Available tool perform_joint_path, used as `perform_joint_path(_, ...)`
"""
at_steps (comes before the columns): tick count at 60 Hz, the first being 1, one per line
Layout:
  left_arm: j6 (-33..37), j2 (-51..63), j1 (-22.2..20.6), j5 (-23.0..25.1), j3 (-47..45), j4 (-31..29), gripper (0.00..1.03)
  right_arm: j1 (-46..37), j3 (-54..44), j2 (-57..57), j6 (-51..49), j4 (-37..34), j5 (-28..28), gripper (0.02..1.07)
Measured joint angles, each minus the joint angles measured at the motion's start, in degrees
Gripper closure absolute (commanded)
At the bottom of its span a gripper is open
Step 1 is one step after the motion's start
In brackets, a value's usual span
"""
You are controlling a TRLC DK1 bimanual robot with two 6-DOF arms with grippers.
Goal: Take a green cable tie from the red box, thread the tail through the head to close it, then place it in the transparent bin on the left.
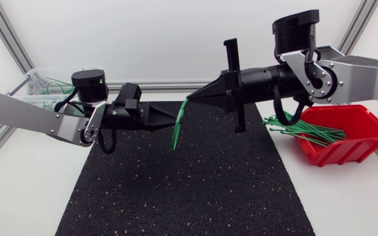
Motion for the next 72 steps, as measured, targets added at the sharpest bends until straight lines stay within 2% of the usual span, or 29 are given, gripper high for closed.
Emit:
perform_joint_path(8,0.0,0.0,0.0,0.0,0.0,0.0,1.0,-0.4,0.8,0.2,-1.2,-6.6,1.5,1.01)
perform_joint_path(15,0.0,0.0,-0.1,0.0,0.0,0.0,1.0,-1.2,3.6,2.2,-11.1,-15.2,12.5,1.01)
perform_joint_path(18,0.0,0.0,-0.2,0.0,0.0,0.0,1.0,-1.9,3.6,2.9,-15.3,-15.4,17.8,1.01)
perform_joint_path(25,0.0,0.0,-0.6,0.0,0.0,0.0,1.0,-3.1,2.2,2.6,-22.1,-11.6,26.0,1.01)
perform_joint_path(31,0.0,0.0,-0.7,0.0,0.0,0.0,1.0,-3.0,-0.5,0.2,-23.7,-6.6,29.6,1.01)
perform_joint_path(36,0.0,0.0,-0.9,0.0,0.0,0.0,1.0,-3.1,-2.0,-1.8,-23.5,-4.9,27.0,1.01)
perform_joint_path(47,0.0,0.0,-1.1,0.0,0.0,0.0,1.0,-3.1,-4.8,-3.2,-15.2,-2.4,12.3,1.01)
perform_joint_path(54,0.0,0.0,-1.1,0.0,-0.2,0.0,1.0,-4.0,-7.5,-3.7,-8.1,2.9,4.9,1.01)
perform_joint_path(60,0.0,0.0,-1.1,0.0,-0.3,0.0,1.0,-5.1,-8.5,-3.7,-4.2,5.0,1.3,1.01)
perform_joint_path(72,0.0,-0.1,-1.1,0.0,-0.3,0.0,1.0,-5.2,-8.9,-3.7,-1.0,4.7,-0.1,1.01)
